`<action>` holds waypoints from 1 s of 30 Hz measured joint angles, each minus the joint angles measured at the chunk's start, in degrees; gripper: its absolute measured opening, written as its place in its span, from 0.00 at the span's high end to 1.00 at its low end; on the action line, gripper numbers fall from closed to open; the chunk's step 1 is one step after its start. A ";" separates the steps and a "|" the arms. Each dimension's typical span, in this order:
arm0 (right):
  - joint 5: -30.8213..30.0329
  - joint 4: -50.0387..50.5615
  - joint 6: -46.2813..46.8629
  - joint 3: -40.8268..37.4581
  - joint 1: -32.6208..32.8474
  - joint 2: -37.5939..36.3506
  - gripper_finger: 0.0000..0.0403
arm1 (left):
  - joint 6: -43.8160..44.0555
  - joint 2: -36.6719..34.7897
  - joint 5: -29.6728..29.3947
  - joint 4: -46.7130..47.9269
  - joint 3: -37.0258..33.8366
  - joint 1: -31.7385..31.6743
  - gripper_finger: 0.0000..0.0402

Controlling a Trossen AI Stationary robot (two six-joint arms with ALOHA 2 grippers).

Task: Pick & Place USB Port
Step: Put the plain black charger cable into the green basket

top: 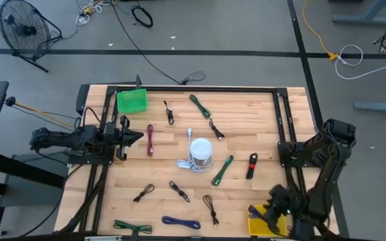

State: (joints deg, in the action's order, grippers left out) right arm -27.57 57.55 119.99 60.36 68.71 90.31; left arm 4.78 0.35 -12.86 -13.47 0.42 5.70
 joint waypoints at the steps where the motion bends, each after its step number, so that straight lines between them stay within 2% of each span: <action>1: -0.04 1.10 -1.85 0.00 -1.26 -0.65 0.66 | 0.00 0.01 0.01 0.00 -0.01 0.01 0.98; 5: 0.00 5.09 -9.65 0.00 -7.45 -3.15 0.67 | 0.05 0.01 0.02 0.00 -0.01 0.00 0.98; 8: 0.17 7.25 -10.91 0.00 -12.82 -3.74 0.67 | 0.09 0.01 0.02 0.00 0.00 0.00 0.98; 15: 7.07 6.88 -15.97 -0.36 -23.05 -2.69 0.63 | 0.07 0.01 0.02 -0.02 0.00 0.00 0.98; 22: 11.14 4.50 -14.39 -5.53 -27.60 -2.54 0.52 | 0.13 0.00 0.00 -0.02 -0.02 0.00 0.98; 30: 11.31 -6.44 -10.50 -15.56 -31.07 -2.52 0.41 | 0.20 0.00 0.01 -0.46 0.00 0.01 0.98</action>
State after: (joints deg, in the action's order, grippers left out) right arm -16.27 51.11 109.48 44.80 37.64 87.79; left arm 4.97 0.35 -12.85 -13.93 0.43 5.70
